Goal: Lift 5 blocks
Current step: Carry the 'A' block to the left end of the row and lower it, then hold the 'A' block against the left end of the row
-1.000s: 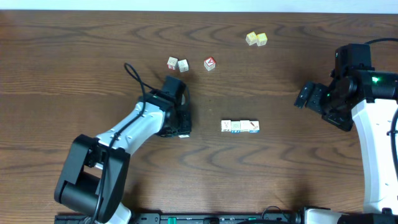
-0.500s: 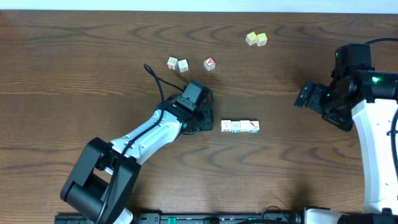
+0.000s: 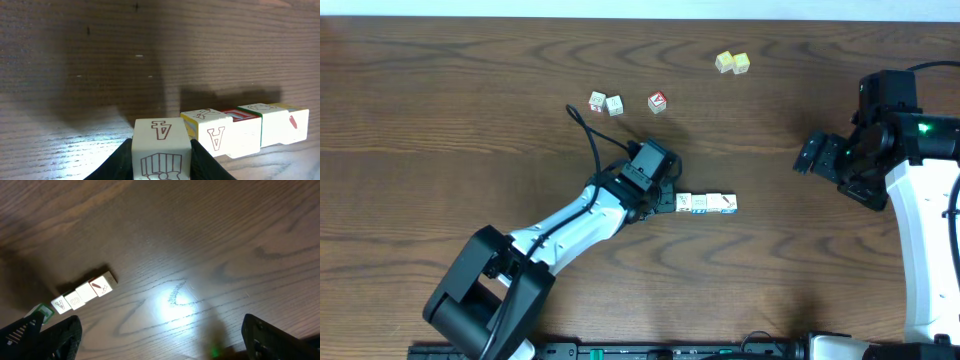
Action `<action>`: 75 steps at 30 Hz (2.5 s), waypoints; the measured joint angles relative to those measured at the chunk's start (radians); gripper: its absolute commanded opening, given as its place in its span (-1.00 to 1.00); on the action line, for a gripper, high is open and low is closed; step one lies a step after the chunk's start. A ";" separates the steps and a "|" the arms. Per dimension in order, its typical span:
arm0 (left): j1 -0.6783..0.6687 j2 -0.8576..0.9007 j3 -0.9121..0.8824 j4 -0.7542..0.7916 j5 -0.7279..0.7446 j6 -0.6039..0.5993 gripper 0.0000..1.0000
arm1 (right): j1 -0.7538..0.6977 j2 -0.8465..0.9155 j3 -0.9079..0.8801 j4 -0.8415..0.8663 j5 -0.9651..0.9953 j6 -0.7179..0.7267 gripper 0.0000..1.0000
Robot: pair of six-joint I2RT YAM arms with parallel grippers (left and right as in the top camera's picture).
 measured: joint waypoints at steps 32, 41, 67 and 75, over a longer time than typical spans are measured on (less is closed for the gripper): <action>-0.011 0.060 0.000 0.027 -0.024 -0.038 -0.34 | 0.000 0.000 0.000 0.000 0.000 0.000 0.99; -0.011 0.060 0.000 0.028 -0.019 -0.038 -0.32 | 0.000 0.000 0.000 0.000 0.000 0.000 0.99; -0.011 0.035 0.000 -0.001 0.025 -0.016 0.00 | 0.000 0.000 0.000 0.000 0.000 0.000 0.98; -0.010 -0.066 0.000 -0.029 0.024 -0.014 -0.18 | 0.000 0.000 0.000 0.000 0.000 0.000 0.98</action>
